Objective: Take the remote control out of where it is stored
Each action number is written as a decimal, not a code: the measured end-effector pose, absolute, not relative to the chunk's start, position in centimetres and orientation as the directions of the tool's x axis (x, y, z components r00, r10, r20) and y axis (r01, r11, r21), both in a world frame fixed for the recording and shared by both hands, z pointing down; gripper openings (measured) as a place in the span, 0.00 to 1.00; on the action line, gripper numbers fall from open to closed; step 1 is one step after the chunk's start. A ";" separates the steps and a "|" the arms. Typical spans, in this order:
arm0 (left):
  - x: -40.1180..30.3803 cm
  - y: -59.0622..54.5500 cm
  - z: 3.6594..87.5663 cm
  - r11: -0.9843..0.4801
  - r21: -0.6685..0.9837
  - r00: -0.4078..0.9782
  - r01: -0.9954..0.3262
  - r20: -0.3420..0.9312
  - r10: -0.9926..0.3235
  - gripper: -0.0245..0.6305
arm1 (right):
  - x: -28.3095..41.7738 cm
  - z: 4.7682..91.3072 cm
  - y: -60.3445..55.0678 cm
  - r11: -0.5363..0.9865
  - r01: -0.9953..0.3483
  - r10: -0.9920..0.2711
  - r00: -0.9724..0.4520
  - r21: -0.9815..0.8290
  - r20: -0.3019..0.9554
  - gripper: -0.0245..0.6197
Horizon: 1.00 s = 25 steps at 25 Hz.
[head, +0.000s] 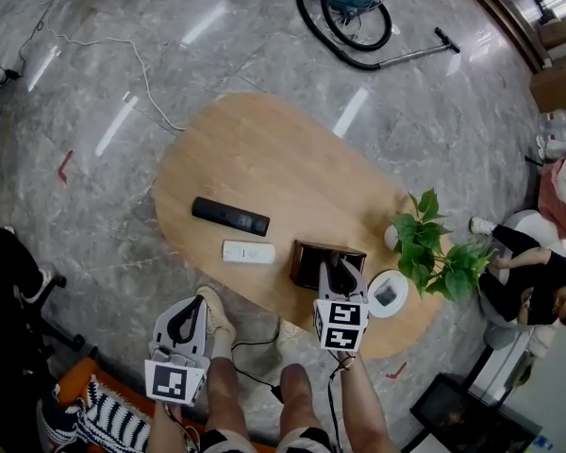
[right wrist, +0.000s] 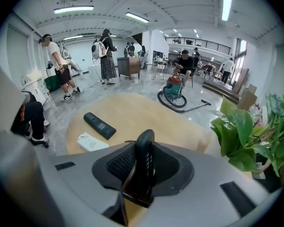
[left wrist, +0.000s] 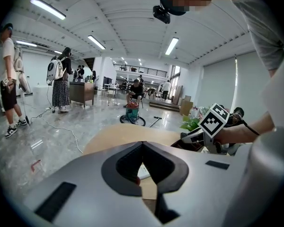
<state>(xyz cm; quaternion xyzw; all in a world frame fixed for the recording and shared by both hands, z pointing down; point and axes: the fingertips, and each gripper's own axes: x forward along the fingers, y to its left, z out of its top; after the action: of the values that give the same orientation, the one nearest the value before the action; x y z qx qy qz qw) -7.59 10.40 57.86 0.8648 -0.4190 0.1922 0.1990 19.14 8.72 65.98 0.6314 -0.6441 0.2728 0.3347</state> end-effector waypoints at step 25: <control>-8.7 7.0 50.9 -0.569 0.136 0.561 -0.811 0.456 -0.691 0.04 | 18.1 55.6 5.9 0.031 -0.999 -0.753 0.006 0.044 0.658 0.19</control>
<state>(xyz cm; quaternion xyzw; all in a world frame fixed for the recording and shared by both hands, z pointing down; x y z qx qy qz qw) -8.71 6.96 50.90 0.8674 -0.4328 0.1794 0.1677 18.14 5.91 55.56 0.6570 -0.6664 0.2302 0.2670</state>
